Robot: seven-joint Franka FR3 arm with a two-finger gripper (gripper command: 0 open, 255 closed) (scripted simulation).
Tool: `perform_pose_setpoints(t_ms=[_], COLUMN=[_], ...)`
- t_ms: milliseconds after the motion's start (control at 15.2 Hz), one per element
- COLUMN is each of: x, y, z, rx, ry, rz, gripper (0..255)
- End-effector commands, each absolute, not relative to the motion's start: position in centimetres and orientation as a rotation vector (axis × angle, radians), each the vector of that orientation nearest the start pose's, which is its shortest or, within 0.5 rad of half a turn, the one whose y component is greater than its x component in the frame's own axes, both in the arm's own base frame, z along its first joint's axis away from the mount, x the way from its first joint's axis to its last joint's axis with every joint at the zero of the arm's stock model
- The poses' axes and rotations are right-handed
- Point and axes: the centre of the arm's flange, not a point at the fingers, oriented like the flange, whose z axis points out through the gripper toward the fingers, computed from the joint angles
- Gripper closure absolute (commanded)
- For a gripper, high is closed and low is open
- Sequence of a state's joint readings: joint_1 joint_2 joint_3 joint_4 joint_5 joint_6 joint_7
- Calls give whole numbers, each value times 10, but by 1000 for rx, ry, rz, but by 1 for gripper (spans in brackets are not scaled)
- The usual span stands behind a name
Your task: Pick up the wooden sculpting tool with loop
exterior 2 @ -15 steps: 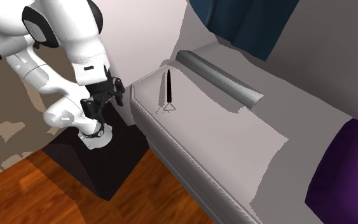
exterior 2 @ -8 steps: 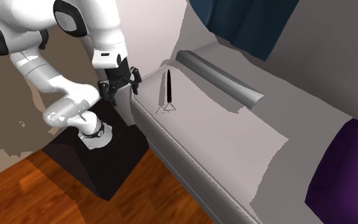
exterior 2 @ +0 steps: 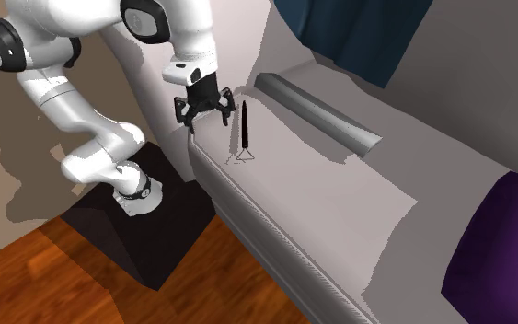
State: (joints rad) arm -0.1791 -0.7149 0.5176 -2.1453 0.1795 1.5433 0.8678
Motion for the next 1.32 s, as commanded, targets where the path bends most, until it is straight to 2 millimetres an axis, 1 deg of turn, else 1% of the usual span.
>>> perform_pose_setpoints(t_ms=[0,264,396,858,990,1056,1254], x=[310,338,354,354,354,356,357], y=[245,290,309,309,309,308,305], z=[609,604,602,566,562,561,562], rx=[-3082,-2950,-2878,-2878,-2878,-2878,-2878], ry=[1096,1387,1520,1520,1520,1520,1519], rz=[-210,-213,-213,-213,-213,-214,-214], gripper=[0,0,0,0,0,255,255])
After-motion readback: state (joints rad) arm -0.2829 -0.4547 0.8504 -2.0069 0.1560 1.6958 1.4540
